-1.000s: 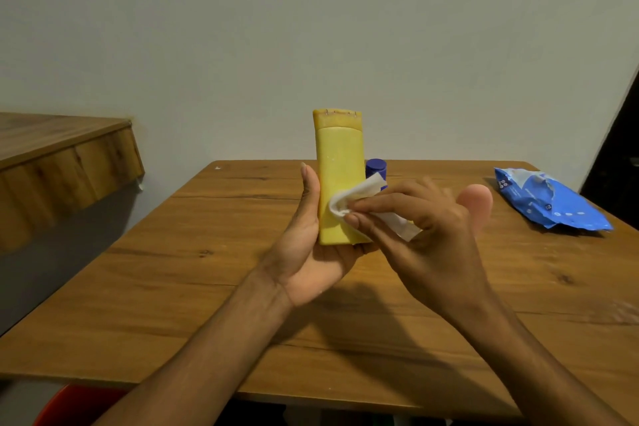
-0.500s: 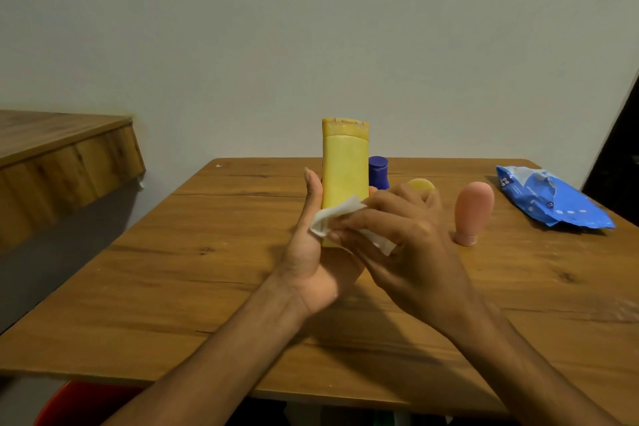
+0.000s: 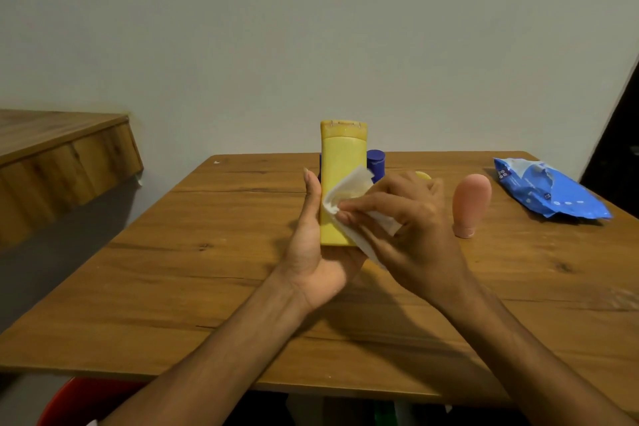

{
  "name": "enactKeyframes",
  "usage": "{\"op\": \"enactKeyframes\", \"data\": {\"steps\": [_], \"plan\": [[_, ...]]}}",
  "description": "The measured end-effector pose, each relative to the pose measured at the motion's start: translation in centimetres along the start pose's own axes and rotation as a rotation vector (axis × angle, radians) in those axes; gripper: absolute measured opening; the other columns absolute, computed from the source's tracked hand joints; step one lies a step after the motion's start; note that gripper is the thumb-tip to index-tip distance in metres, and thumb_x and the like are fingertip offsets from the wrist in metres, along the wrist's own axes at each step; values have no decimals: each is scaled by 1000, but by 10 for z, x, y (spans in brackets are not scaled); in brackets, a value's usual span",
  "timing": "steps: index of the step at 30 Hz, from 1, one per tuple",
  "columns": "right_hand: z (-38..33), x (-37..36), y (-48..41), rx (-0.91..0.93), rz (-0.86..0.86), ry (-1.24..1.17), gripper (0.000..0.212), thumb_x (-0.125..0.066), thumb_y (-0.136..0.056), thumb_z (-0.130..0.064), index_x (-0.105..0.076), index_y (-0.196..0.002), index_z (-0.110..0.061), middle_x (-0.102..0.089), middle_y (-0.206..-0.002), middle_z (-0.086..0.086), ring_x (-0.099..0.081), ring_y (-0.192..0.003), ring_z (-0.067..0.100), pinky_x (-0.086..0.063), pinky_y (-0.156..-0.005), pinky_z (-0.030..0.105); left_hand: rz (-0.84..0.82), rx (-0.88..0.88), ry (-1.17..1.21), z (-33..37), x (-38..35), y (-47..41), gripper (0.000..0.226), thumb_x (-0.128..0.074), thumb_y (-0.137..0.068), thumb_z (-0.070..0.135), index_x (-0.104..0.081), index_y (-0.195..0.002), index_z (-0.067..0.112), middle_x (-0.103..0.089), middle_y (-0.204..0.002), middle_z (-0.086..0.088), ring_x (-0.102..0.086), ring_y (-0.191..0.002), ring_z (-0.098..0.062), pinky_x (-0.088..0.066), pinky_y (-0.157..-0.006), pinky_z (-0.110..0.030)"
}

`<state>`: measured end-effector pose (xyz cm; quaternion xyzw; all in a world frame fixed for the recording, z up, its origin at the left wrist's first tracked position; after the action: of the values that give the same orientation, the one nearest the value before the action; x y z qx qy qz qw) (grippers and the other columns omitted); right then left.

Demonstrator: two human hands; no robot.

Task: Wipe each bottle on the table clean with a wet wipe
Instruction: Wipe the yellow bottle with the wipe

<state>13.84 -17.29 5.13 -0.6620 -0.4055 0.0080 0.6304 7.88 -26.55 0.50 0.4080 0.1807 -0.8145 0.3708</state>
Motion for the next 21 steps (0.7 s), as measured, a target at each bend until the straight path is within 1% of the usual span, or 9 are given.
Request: {"op": "enactKeyframes", "data": {"steps": [3,4,6,7,11,15,18,20,21], "plan": [[3,0,0,12,-79,-53,25,-60,-83,-47,-73,-94,-28,-60,-82,-12,-48,-82,11,-32,-73,38,1,-7,-32,-1,1,-1,73,-49,-83,68,-59,-123,7,-69,-95,-15,-67,-91,-28,-55,-86,-42],[7,2,-1,-12,-54,-62,26,-61,-82,-48,-73,-94,-28,-60,-83,-12,-48,-83,11,-34,-73,40,2,-21,-49,-1,2,-2,73,-47,-85,68,-59,-125,8,-69,-97,-15,-67,-92,-28,-55,-86,-43],[12,6,-2,-69,45,-67,29,-61,-82,-47,-74,-94,-24,-62,-85,-9,-50,-83,14,-39,-69,49,-5,-50,-93,-1,1,-3,74,-43,-87,69,-57,-132,11,-70,-104,-15,-69,-93,-27,-58,-79,-42],[13,6,-1,-83,77,-69,30,-61,-82,-46,-74,-94,-22,-63,-85,-6,-51,-83,16,-41,-67,51,-9,-54,-104,-1,1,-3,75,-42,-88,69,-55,-134,12,-69,-107,-15,-69,-94,-27,-58,-77,-40],[7,-2,3,-5,15,-94,26,-62,-83,-44,-73,-92,-22,-58,-82,-10,-49,-80,12,-40,-67,44,-19,-23,-78,-2,4,-3,73,-47,-84,68,-59,-127,9,-70,-98,-14,-68,-90,-27,-59,-75,-38],[13,-3,4,-92,125,-78,26,-62,-84,-42,-73,-97,-23,-61,-86,-6,-50,-84,13,-42,-65,51,-27,-33,-148,-4,4,-5,74,-45,-85,68,-56,-133,12,-70,-105,-13,-67,-98,-26,-57,-83,-39],[12,-4,6,-68,126,-29,26,-61,-84,-42,-72,-97,-23,-62,-87,-5,-50,-85,12,-41,-66,50,-30,-25,-173,-8,8,-6,74,-46,-84,68,-57,-132,13,-69,-107,-12,-63,-103,-25,-48,-97,-42],[14,-1,3,-73,155,-14,24,-63,-84,-41,-73,-97,-23,-64,-87,-5,-50,-86,12,-41,-66,51,-35,-36,-204,-10,10,-9,73,-47,-84,69,-59,-131,15,-66,-113,-13,-56,-111,-28,-34,-110,-47],[17,1,2,-84,189,-24,22,-64,-85,-39,-73,-97,-23,-64,-88,-4,-51,-86,13,-41,-66,52,-47,-47,-226,-10,11,-10,74,-49,-83,69,-58,-133,16,-63,-119,-14,-50,-115,-29,-28,-112,-49]]}}
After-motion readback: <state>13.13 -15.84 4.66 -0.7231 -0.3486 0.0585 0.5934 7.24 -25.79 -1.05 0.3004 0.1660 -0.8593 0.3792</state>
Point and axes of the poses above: each hand's wrist, its own y-axis away from the middle knuckle, its own x-axis out of the back of the hand, z = x × y, the point moved 4 cm from there along -y, towards the middle knuckle
